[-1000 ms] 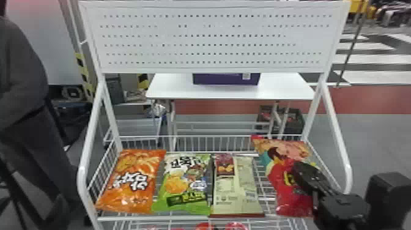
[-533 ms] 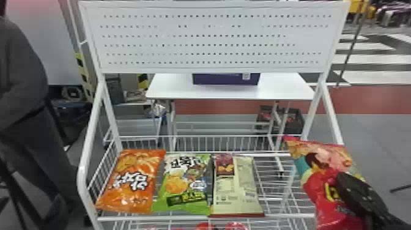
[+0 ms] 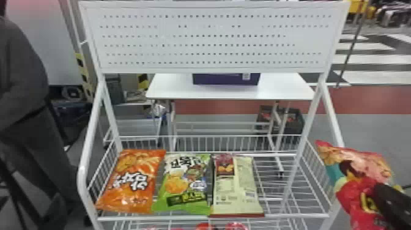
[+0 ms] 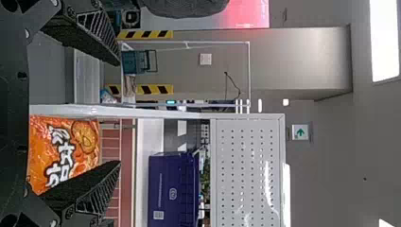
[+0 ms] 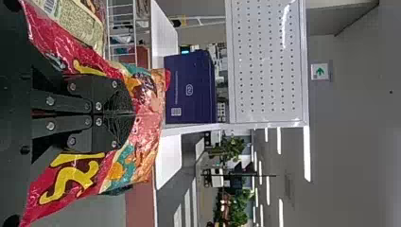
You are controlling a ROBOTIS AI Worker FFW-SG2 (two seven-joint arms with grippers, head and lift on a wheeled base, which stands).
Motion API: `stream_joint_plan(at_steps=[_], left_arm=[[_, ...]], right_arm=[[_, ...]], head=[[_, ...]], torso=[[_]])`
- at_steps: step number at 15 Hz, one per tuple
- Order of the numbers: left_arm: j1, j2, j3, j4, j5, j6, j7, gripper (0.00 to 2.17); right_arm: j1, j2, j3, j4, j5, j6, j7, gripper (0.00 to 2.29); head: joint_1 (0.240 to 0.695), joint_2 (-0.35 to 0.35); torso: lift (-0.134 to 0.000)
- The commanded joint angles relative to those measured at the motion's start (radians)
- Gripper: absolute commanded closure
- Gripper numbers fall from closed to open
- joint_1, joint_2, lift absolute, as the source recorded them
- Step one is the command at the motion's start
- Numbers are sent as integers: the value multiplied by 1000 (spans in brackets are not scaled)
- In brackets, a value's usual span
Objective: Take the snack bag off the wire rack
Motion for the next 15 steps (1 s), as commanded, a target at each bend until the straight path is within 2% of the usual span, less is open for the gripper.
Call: stream_joint_plan(at_steps=[1, 15], left_arm=[[0, 0, 0, 2, 2, 0, 0, 151], [2, 3, 3, -1, 3, -3, 0, 151]], right_arm=[[12, 1, -5, -7, 0, -11, 0, 2226], [26, 1, 3, -20, 0, -36, 0, 2223]], head=[[499, 0], [499, 0]], torso=[[0], [0]])
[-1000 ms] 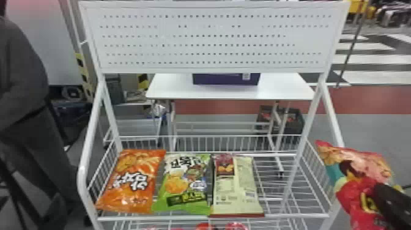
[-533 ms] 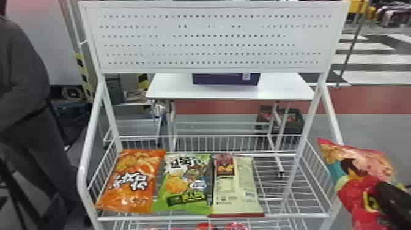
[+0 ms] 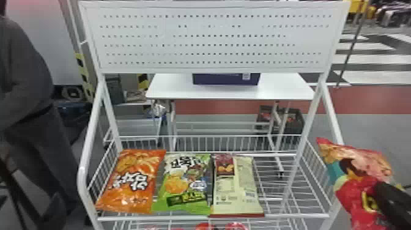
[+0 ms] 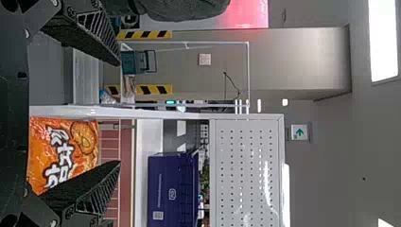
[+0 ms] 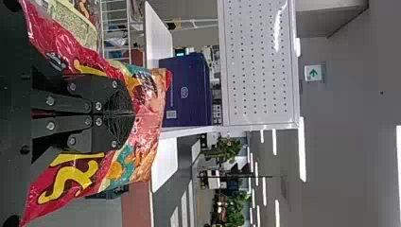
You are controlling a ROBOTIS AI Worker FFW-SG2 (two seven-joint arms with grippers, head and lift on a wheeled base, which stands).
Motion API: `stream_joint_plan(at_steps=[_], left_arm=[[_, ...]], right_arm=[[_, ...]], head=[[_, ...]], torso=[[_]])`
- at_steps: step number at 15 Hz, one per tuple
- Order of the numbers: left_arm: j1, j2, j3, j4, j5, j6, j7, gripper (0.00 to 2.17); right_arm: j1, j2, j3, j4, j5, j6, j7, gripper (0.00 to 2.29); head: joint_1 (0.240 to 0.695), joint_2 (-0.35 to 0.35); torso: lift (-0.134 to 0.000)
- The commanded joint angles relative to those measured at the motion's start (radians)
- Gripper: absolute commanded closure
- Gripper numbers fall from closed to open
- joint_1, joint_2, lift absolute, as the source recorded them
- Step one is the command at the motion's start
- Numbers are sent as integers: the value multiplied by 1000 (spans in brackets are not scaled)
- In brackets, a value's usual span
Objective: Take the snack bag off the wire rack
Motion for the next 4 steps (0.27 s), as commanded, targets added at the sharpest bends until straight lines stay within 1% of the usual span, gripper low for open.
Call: stream_joint_plan(at_steps=[1, 4], left_arm=[[-1, 0, -1, -1, 0, -2, 0, 151], [1, 0, 1, -1, 0, -2, 0, 151]], right_arm=[[7, -2, -1, -1, 0, -11, 0, 2223], [12, -2, -1, -2, 1, -20, 0, 2226]], head=[[499, 0], [499, 0]], torso=[[0], [0]])
